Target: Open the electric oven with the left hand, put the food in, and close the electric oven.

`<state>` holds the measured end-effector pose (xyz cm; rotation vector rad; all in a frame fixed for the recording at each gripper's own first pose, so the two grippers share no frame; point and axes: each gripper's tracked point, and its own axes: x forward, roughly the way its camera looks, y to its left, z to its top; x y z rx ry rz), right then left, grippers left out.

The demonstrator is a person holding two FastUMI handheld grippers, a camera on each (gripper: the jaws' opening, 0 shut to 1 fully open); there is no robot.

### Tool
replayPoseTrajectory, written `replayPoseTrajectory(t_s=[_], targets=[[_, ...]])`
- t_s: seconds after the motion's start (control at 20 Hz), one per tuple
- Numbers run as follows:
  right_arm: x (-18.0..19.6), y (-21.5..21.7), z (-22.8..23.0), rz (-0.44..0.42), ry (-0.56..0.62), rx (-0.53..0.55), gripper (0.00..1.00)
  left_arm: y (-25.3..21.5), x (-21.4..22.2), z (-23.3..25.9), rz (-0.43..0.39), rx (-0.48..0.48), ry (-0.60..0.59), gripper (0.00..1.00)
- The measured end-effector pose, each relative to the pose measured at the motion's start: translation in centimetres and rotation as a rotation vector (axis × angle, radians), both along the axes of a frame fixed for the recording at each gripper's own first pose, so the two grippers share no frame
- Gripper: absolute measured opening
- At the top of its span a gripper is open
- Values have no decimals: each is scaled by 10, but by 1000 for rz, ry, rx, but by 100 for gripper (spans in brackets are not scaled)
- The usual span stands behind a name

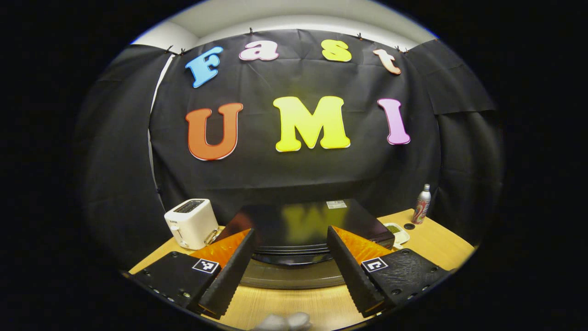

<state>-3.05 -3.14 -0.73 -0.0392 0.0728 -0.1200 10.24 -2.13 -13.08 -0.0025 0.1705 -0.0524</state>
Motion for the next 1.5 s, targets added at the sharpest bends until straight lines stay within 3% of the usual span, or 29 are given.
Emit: replayPoseTrajectory(t_s=[0.4,0.45,0.5,0.6,0.75,0.8,1.5], targets=[[-5,-6,-9,-20,34,1,96,-6,25,-43,-28,-13,92,97],[-5,-7,-9,-19,34,-1,96,-6,26,-39,-25,-22,79,87],[-4,-7,-10,-20,35,-2,96,-6,27,-39,-26,-20,89,96],[-4,-3,-9,-9,31,2,96,-6,25,-40,-30,-26,104,95],[-3,2,-9,4,24,5,100,-5,12,-43,-32,-27,118,95],[-3,3,-10,8,24,8,96,-5,8,-42,-33,-24,115,95],[2,18,-20,51,25,28,96,-4,-84,-91,-67,-29,240,95]])
